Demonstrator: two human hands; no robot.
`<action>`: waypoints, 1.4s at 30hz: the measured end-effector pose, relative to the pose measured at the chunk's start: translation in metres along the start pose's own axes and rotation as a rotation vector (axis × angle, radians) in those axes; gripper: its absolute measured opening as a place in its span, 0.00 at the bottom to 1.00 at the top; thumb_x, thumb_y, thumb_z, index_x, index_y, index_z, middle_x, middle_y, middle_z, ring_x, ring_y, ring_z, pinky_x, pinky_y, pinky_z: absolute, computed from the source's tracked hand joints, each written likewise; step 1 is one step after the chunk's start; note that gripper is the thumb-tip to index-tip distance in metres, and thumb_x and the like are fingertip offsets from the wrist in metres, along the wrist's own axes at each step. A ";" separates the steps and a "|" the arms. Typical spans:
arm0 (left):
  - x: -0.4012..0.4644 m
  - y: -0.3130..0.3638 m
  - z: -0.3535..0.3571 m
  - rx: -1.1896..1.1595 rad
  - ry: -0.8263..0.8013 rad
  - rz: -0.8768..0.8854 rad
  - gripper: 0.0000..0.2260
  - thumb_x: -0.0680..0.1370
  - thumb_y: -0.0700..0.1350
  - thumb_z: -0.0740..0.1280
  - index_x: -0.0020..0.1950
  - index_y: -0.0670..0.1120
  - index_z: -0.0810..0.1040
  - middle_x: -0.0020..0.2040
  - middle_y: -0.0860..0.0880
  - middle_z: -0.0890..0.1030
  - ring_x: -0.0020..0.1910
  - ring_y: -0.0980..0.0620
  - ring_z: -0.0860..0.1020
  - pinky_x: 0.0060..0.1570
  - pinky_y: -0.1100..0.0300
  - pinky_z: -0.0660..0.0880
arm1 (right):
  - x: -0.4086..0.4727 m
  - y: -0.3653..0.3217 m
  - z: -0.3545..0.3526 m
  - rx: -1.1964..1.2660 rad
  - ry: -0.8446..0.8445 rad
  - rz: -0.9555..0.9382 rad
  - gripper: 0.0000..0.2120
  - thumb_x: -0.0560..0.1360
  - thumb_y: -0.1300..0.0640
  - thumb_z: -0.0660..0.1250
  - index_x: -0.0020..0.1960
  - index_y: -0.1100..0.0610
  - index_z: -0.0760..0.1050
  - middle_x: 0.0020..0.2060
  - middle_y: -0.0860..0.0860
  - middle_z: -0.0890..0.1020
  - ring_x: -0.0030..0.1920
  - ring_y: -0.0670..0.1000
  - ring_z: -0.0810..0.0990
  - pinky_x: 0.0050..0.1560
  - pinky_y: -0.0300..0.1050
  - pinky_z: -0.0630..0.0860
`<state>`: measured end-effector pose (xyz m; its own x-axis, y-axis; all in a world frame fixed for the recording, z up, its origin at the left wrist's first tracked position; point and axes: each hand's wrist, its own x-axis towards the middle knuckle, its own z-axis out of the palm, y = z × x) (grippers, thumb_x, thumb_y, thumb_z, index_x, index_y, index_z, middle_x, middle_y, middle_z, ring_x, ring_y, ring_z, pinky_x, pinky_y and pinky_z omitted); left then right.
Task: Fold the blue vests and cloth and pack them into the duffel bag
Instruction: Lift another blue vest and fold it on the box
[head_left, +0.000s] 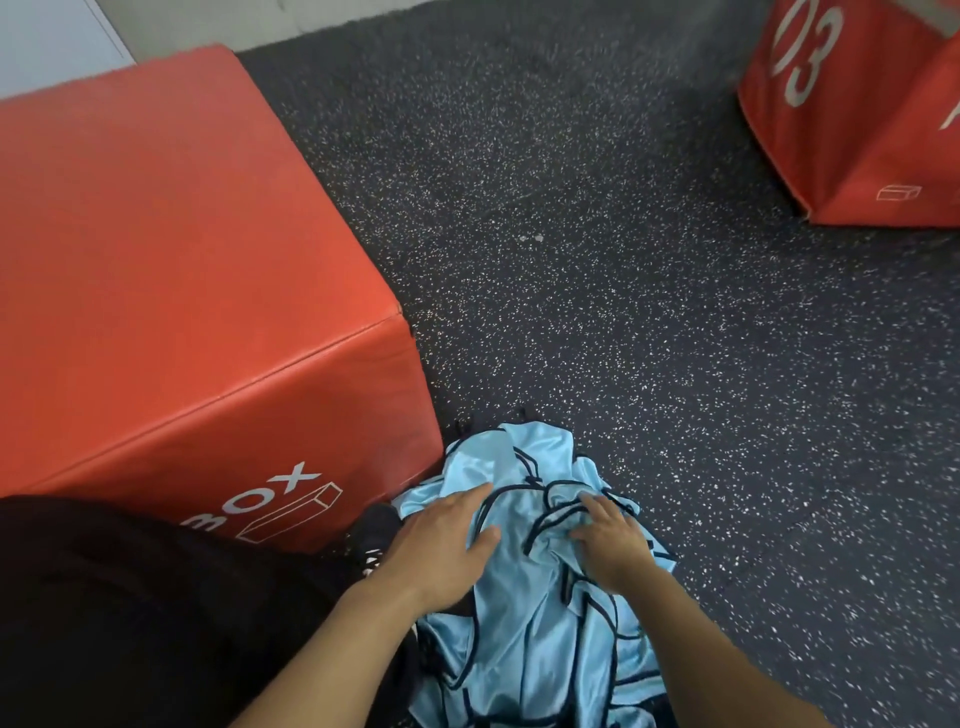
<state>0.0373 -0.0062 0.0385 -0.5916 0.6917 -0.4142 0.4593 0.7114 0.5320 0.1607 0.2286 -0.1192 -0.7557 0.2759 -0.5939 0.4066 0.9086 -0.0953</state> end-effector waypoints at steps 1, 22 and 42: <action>-0.003 0.000 0.000 0.009 -0.003 0.001 0.26 0.84 0.58 0.58 0.81 0.56 0.57 0.79 0.54 0.65 0.78 0.53 0.62 0.76 0.54 0.60 | 0.003 0.000 -0.005 0.011 -0.036 0.003 0.16 0.84 0.51 0.57 0.69 0.44 0.77 0.83 0.50 0.48 0.82 0.58 0.47 0.78 0.64 0.54; -0.009 -0.003 -0.011 -0.051 0.036 0.008 0.26 0.83 0.57 0.60 0.80 0.56 0.61 0.76 0.54 0.69 0.75 0.52 0.66 0.73 0.52 0.65 | -0.018 0.007 0.003 0.088 0.087 0.022 0.23 0.80 0.61 0.56 0.71 0.45 0.76 0.71 0.47 0.72 0.71 0.53 0.70 0.70 0.49 0.69; -0.060 0.089 -0.137 -0.132 0.442 0.434 0.31 0.79 0.51 0.70 0.79 0.53 0.63 0.75 0.55 0.69 0.73 0.57 0.68 0.73 0.63 0.62 | -0.194 -0.072 -0.257 0.674 1.012 -0.448 0.10 0.75 0.67 0.74 0.47 0.52 0.87 0.49 0.42 0.84 0.52 0.44 0.83 0.55 0.34 0.75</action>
<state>0.0230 -0.0016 0.2122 -0.6004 0.7771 0.1888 0.6501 0.3369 0.6810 0.1460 0.1898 0.2081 -0.8223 0.3727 0.4299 -0.0278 0.7284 -0.6846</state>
